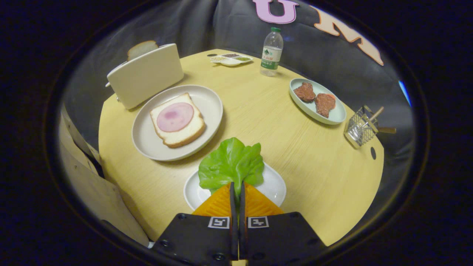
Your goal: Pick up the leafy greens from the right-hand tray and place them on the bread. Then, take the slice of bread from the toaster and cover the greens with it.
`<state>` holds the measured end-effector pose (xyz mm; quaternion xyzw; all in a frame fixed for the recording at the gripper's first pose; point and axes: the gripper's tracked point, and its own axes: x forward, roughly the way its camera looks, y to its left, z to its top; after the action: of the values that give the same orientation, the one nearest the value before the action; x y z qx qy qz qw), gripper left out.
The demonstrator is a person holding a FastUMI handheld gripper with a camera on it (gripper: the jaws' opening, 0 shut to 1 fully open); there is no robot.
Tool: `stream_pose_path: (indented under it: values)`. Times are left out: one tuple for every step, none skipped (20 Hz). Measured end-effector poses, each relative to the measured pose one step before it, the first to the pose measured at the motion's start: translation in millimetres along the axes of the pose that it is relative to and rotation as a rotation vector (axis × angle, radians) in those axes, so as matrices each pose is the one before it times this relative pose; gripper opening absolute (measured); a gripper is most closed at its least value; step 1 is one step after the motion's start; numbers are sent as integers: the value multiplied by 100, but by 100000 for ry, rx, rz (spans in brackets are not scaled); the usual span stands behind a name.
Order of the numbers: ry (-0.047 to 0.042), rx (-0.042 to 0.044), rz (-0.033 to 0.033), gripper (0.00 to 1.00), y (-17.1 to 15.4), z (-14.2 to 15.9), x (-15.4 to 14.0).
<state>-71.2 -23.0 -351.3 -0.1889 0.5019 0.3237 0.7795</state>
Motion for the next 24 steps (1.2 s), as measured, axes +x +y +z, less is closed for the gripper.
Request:
stream_pose_path:
  values:
    - [-612,-140,-282,4,89,196,-530]
    - [-761,77,72,4,136,383,-453]
    - [-1242,-28,-835,4,52,480,-329]
    - [-1006,305,107,4,86,554,-466]
    - [-1019,181,-190,4,324,396,-365]
    - [-1040,-543,-124,4,149,512,-339]
    - [-559,-911,-654,4,16,388,-236]
    - [-256,-649,212,4,198,453,-269]
    - [-465,-737,-115,4,340,278,-137]
    - [-284,-791,312,4,229,486,-137]
    - [-339,-997,92,4,265,360,-94]
    - [-291,-871,306,4,239,484,44]
    - [-685,-1109,-401,4,119,444,-72]
    - [-560,-834,332,4,267,588,-43]
    - [-414,-511,576,4,376,405,68]
    - [-257,-480,824,4,355,519,34]
    - [-466,-751,649,4,415,542,37]
    - [-378,-657,685,4,311,564,128]
    - [-333,-872,131,4,270,456,213]
    - [-285,-1041,452,4,290,557,186]
    - [-285,-743,536,4,376,401,294]
    - [-232,-623,792,4,334,388,249]
    - [-27,-511,660,4,342,320,246]
    - [73,-365,880,4,304,361,254]
